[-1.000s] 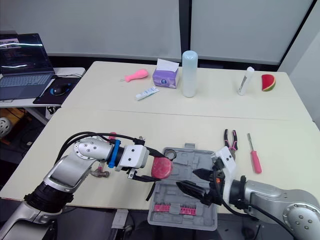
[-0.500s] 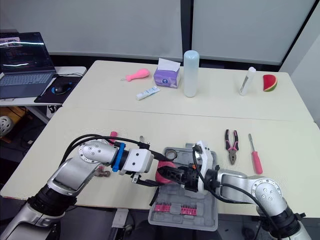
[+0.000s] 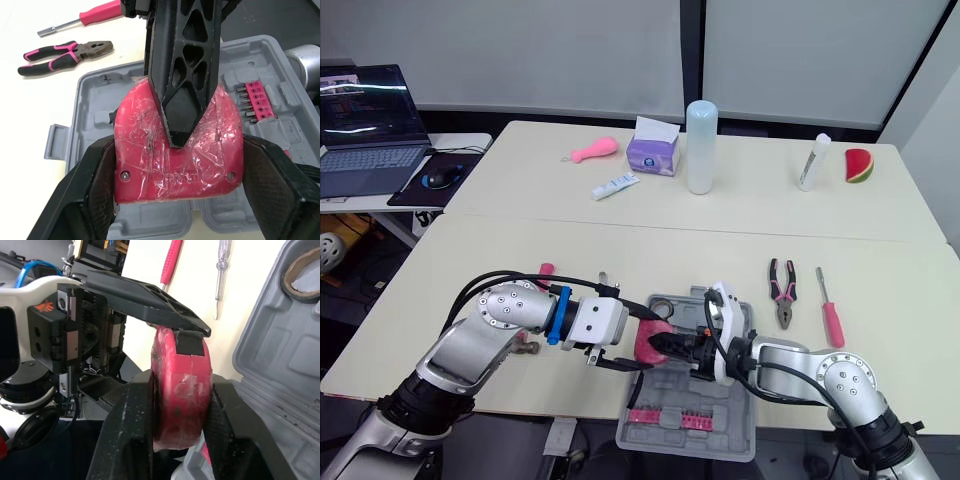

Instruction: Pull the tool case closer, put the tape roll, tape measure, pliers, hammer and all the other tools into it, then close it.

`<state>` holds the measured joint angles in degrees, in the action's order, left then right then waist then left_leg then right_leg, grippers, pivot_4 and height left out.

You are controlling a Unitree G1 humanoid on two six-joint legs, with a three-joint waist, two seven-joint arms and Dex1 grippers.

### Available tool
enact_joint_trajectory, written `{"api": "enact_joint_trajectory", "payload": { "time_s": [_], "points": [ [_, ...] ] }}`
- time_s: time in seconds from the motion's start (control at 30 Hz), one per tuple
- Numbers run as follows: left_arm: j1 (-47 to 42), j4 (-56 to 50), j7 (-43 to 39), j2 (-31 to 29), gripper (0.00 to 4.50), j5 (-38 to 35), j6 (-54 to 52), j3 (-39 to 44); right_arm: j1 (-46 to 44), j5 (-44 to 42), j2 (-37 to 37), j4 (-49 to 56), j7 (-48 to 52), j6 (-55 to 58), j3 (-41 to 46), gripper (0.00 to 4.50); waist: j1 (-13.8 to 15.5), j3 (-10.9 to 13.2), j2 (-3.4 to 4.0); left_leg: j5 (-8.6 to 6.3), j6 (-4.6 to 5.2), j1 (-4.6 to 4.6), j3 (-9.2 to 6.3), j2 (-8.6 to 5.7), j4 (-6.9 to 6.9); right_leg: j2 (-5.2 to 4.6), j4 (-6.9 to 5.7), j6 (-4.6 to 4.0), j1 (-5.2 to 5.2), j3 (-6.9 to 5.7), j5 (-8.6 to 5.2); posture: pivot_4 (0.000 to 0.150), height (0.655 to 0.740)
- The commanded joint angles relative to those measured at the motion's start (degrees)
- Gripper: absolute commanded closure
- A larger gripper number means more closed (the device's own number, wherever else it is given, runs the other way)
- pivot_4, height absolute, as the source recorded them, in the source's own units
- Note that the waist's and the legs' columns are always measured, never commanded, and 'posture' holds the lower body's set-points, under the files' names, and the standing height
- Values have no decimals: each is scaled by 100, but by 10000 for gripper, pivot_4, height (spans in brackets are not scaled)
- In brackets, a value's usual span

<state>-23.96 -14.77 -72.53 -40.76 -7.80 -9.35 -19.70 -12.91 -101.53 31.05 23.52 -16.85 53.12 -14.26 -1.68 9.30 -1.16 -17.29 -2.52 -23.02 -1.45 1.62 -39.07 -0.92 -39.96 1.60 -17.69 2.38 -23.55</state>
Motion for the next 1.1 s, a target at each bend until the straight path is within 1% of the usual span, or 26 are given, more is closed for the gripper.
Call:
{"api": "enact_joint_trajectory", "payload": {
  "time_s": [0.03,0.13,0.2,0.27,0.3,0.43,0.53,0.63,0.77,0.83,0.93,1.1],
  "points": [
    [37,-37,113,90,13632,-50,111,67,1,-223,-66,290,79,22,-8,35211,0,0,0,0,0,0,1,0,0,0,0,0,0,0,0,1500,7161],
    [87,-48,141,141,13632,-189,-7,119,60,-326,16,308,46,6,63,35258,1,0,0,0,0,0,1,0,0,-1,0,0,0,0,0,1500,7161],
    [105,-43,214,192,6319,-275,-113,198,131,-425,125,336,24,8,132,35745,3,0,0,0,1,-2,0,0,0,-1,0,0,-2,0,0,1500,7161],
    [129,-65,97,131,1093,-414,-182,258,235,-531,280,388,-2,3,220,36994,3,0,0,0,1,-2,0,-1,0,-3,0,0,-2,-1,0,1500,7161],
    [153,-84,30,75,0,-489,-209,298,308,-611,396,438,-12,-13,285,37047,3,0,0,-1,1,-3,0,-1,0,-3,1,0,-2,-1,0,1500,7161],
    [328,-129,-389,-259,0,-923,-224,533,828,-1117,1146,820,46,-118,855,37047,1,1,2,0,0,-12,0,-1,2,-4,2,0,-7,-1,0,1500,7161],
    [484,-174,-585,-433,0,-1088,-138,629,1365,-1147,1661,1128,356,-199,1357,37047,10,1,3,-1,1,-19,-2,-2,1,-5,5,0,-11,-4,0,1500,7161],
    [602,-297,-691,-471,0,-1297,-160,720,2038,-1147,2274,1232,813,-155,2083,37047,20,2,4,-1,2,-21,-3,-3,2,-5,7,0,-11,-5,0,1500,7161],
    [698,-522,-787,-413,0,-1634,-224,797,3235,-1147,3235,716,1402,499,3433,37047,45,2,4,-1,3,-23,0,-6,1,-7,10,0,-8,-4,0,1500,7161],
    [739,-634,-805,-394,0,-1736,-208,802,3636,-1147,3531,486,1562,760,3843,37047,78,2,3,-1,2,-20,2,-3,0,-5,20,0,3,-6,0,1500,7161],
    [796,-750,-837,-408,0,-1768,-144,780,3919,-957,3701,227,1777,987,4105,37047,69,2,3,-2,3,-2,6,0,3,0,22,0,14,-1,0,1500,7161],
    [921,-879,-800,-377,0,-1762,-78,712,3774,-332,3541,-60,1872,1010,3745,37047,70,3,5,-2,4,10,3,2,6,9,31,0,30,6,0,1500,7161]
  ]
}}
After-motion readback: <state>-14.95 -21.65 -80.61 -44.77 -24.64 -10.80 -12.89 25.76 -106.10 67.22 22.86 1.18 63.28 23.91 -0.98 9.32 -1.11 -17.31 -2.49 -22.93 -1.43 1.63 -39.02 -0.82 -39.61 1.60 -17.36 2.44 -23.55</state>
